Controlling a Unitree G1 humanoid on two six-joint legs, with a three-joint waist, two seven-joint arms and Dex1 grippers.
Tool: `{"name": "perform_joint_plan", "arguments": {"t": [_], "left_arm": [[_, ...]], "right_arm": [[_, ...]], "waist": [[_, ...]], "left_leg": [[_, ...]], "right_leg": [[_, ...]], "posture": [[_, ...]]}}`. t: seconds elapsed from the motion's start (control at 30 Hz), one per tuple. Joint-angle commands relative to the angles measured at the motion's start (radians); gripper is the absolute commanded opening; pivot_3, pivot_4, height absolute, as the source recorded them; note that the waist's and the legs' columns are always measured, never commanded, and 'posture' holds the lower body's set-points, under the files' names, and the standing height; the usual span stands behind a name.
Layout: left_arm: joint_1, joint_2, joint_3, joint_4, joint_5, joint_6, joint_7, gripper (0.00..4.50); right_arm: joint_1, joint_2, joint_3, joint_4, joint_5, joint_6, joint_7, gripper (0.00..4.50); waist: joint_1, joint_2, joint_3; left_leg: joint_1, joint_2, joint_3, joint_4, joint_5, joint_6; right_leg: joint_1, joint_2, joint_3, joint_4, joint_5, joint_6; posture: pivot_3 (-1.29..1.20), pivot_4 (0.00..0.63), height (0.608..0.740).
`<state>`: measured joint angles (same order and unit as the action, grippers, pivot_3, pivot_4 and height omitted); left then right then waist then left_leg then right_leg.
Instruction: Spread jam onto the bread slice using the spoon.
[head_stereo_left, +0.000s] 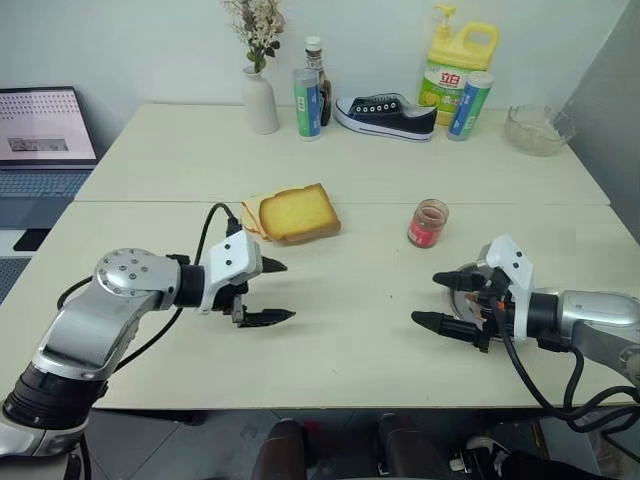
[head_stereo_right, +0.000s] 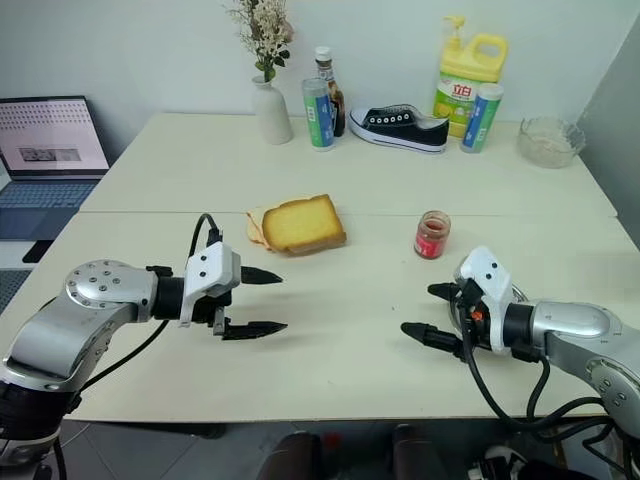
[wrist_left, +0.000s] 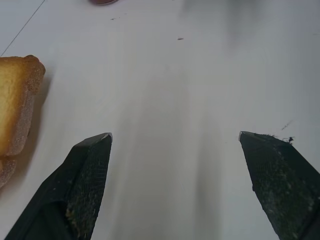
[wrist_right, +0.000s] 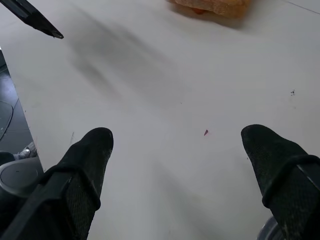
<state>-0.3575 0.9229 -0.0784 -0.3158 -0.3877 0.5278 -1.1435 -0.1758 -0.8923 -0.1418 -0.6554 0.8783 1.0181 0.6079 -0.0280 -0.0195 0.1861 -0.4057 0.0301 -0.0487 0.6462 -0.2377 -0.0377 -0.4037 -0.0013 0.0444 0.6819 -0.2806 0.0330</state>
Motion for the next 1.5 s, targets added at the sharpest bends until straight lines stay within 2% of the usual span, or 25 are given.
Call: {"name": "perform_joint_plan", "arguments": {"t": [0.03, 0.43, 0.5, 0.57, 0.67, 0.77, 0.9, 1.0, 1.2, 1.5], "left_arm": [[-0.036, -0.012, 0.01, -0.003, -0.012, 0.006, 0.003, 4.24], [-0.028, -0.012, 0.039, -0.012, -0.051, 0.057, 0.011, 4.24], [-0.025, -0.021, 0.049, -0.022, -0.068, 0.072, 0.022, 4.24], [-0.066, -0.073, 0.107, 0.01, -0.118, 0.118, 0.091, 4.24], [-0.152, -0.174, 0.205, 0.117, -0.165, 0.164, 0.227, 4.24], [-0.217, -0.27, 0.253, 0.269, -0.117, 0.122, 0.369, 4.24], [-0.287, -0.339, 0.244, 0.445, -0.043, 0.043, 0.463, 4.24], [-0.333, -0.395, 0.237, 0.582, 0.006, -0.026, 0.518, 4.24], [-0.405, -0.486, 0.211, 0.8, 0.035, -0.105, 0.499, 4.24], [-0.512, -0.524, 0.169, 1.106, 0.128, -0.243, 0.438, 4.24]], "right_arm": [[0.001, -0.008, -0.028, -0.03, 0.003, -0.022, 0.011, 4.47], [0.008, 0.0, -0.012, -0.015, -0.017, -0.039, 0.011, 4.47], [0.0, 0.001, 0.008, -0.015, -0.032, -0.04, 0.009, 4.47], [-0.027, 0.02, 0.024, -0.01, -0.04, -0.053, 0.007, 4.47], [-0.077, 0.053, 0.081, 0.011, -0.1, -0.097, 0.002, 4.47], [-0.185, 0.155, 0.17, 0.055, -0.166, -0.134, -0.044, 4.47], [-0.318, 0.31, 0.26, 0.117, -0.232, -0.161, -0.101, 4.47], [-0.352, 0.385, 0.313, 0.161, -0.291, -0.193, -0.113, 4.47], [-0.345, 0.422, 0.339, 0.203, -0.365, -0.242, -0.105, 4.47], [-0.332, 0.43, 0.328, 0.186, -0.387, -0.231, -0.102, 4.47]], "waist": [[0.0, 0.0, 0.0], [-0.001, 0.0, 0.0], [-0.001, 0.0, 0.0], [-0.001, 0.0, 0.0], [0.0, 0.0, 0.0], [-0.005, 0.0, 0.0], [-0.006, 0.0, 0.0], [-0.002, 0.0, 0.0], [0.011, -0.002, -0.001], [0.006, -0.002, -0.001]], "left_leg": [[0.0, 0.0, 0.0, 0.0, 0.0, 0.0], [0.0, 0.0, 0.0, 0.0, 0.0, 0.0], [0.0, 0.0, 0.0, 0.0, 0.0, 0.0], [0.0, 0.0, 0.0, 0.0, 0.0, 0.0], [0.0, 0.0, -0.001, 0.002, 0.0, 0.0], [0.002, 0.0, -0.001, 0.002, 0.0, 0.0], [0.003, 0.0, 0.0, 0.001, 0.0, 0.0], [0.001, 0.0, -0.002, 0.001, 0.0, 0.0], [-0.003, -0.002, -0.002, 0.002, 0.001, 0.0], [-0.003, -0.002, -0.003, 0.002, 0.001, 0.0]], "right_leg": [[0.0, 0.0, 0.0, 0.0, 0.0, 0.0], [0.0, 0.0, 0.0, 0.0, 0.0, 0.0], [0.0, 0.0, 0.0, 0.0, 0.0, 0.0], [0.0, 0.0, 0.0, 0.0, 0.0, 0.0], [0.0, 0.0, -0.001, 0.001, 0.0, 0.0], [0.001, 0.001, 0.0, 0.002, 0.001, 0.001], [0.001, 0.001, 0.001, 0.002, 0.004, -0.004], [-0.001, 0.001, -0.001, 0.003, 0.004, -0.004], [-0.002, -0.003, -0.003, 0.0, 0.005, -0.004], [-0.002, -0.002, -0.004, 0.002, 0.005, -0.003]], "posture": [[0.0, 0.15, 0.74], [0.0, 0.15, 0.74], [0.0, 0.15, 0.74], [0.0, 0.15, 0.74], [0.0, 0.15, 0.74], [0.0, 0.15, 0.74], [0.0, 0.15, 0.74], [0.0, 0.15, 0.74], [0.0, 0.15, 0.74], [0.0, 0.15, 0.74]]}}
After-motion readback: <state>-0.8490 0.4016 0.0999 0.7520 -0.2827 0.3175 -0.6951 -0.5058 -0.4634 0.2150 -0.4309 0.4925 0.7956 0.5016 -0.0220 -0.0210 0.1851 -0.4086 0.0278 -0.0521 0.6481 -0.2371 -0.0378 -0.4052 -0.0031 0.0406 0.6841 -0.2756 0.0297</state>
